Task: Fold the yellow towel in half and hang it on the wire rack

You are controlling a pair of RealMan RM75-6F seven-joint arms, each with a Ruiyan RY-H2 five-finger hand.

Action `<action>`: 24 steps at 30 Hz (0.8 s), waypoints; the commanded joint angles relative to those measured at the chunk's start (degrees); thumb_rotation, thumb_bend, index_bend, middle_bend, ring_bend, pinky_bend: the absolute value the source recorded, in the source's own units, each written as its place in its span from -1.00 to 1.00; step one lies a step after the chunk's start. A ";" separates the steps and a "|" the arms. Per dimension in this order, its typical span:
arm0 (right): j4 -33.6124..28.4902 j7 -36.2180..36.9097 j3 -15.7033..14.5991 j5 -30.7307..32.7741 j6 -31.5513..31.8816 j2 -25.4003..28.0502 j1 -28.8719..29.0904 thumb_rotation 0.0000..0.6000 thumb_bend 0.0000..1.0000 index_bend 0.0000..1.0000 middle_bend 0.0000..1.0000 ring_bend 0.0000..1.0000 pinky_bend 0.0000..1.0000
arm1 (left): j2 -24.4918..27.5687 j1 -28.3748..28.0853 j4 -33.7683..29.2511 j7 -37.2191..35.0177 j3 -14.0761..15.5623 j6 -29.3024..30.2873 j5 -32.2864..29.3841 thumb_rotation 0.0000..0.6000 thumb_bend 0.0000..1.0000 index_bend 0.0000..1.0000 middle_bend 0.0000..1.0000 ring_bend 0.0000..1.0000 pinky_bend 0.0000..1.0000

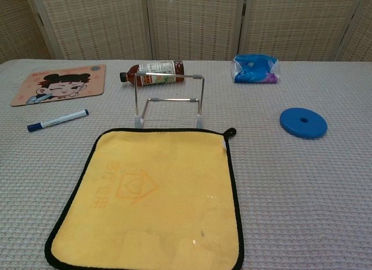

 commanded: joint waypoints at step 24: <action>-0.30 1.22 -0.39 -1.94 1.56 0.16 0.04 1.00 -0.23 -0.46 -0.29 -0.45 -0.27 | 1.02 -1.81 4.48 -5.28 3.54 -2.01 7.77 1.00 -0.19 -0.48 -0.09 -0.27 0.04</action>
